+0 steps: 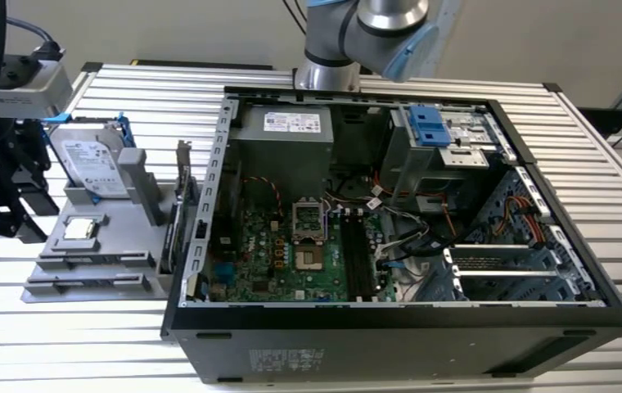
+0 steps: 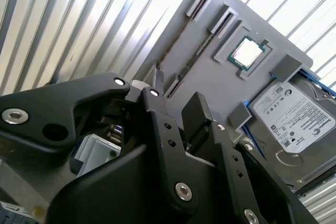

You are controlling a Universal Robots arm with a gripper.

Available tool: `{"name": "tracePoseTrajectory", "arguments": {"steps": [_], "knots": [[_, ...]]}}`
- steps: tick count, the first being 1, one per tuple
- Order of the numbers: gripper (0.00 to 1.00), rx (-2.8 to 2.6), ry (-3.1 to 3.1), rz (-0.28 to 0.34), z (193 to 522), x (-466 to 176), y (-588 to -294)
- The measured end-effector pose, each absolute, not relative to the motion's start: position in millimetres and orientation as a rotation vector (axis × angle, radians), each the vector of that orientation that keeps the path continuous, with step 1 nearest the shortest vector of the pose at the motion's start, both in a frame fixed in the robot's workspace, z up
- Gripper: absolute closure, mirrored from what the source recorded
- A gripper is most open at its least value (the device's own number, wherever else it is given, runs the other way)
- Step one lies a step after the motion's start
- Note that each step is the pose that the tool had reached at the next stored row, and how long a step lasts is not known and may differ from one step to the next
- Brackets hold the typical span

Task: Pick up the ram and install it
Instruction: 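Pick up the ram and move it above insertion slot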

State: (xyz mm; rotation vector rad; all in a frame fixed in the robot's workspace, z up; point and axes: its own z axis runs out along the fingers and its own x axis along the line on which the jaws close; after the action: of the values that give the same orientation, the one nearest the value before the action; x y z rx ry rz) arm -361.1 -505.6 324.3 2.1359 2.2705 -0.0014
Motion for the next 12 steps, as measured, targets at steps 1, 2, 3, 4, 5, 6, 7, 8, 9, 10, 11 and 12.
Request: {"name": "tracePoseTrajectory", "arguments": {"steps": [1, 2, 3, 4, 5, 6, 7, 8, 9, 10, 11, 12], "knots": [[0.0, 2.136, 2.27, -0.001, 324.3, -361.1, -505.6], [0.0, 2.136, 2.27, -0.001, 324.3, -361.1, -505.6], [0.0, 2.136, 2.27, -0.002, 324.4, -361.1, -505.6], [0.0, 2.136, 2.27, -0.002, 324.4, -360.9, -505.6], [0.0, 2.136, 2.27, -0.002, 324.4, -361.0, -505.6], [0.0, 2.136, 2.27, -0.002, 324.3, -361.0, -505.6], [0.0, 2.136, 2.27, -0.002, 324.4, -361.0, -505.6], [0.0, 2.136, 2.271, -0.002, 324.4, -360.6, -505.6], [0.0, 2.136, 2.271, -0.002, 324.5, -359.8, -505.6], [0.0, 2.136, 2.271, -0.002, 324.4, -359.0, -505.6], [0.0, 2.136, 2.271, -0.001, 324.3, -358.4, -505.6], [0.0, 2.136, 2.27, -0.002, 324.3, -358.3, -505.6]]}}
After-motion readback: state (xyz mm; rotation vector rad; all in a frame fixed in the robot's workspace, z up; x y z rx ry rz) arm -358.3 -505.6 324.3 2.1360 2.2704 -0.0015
